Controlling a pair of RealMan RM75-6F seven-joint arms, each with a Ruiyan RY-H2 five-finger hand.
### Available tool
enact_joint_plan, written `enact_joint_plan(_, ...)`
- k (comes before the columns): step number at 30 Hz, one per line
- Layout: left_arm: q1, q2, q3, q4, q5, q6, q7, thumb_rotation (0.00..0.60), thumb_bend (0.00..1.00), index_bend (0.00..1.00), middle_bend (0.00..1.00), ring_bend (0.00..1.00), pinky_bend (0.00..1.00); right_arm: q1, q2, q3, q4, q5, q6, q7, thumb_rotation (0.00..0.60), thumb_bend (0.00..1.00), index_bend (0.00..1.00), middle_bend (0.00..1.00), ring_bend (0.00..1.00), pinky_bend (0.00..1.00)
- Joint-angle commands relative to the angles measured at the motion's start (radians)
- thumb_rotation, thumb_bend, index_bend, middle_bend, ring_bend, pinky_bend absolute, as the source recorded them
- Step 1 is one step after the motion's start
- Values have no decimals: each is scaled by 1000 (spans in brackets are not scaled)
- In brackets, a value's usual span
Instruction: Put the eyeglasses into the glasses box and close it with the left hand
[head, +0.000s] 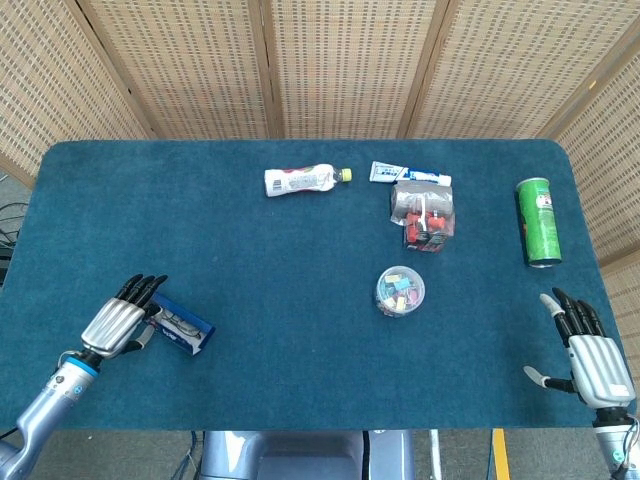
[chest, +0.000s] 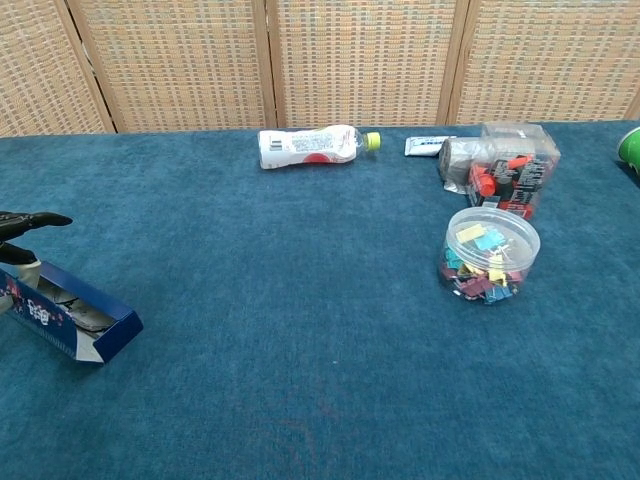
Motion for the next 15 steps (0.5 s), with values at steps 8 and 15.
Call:
enact_joint_plan(8,-50,-8,-41,-26,-52,-116,-32,600,517,696,0,0,0,1,1,0,1,-1,-2,4,600,0,0,0,0,0)
enact_joint_plan(15,-62,-25,-60,-19,-80,-159,-30,600,517,696,0,0,0,1,2,-1,1,-1,-3,6,600,0,0,0,0,0)
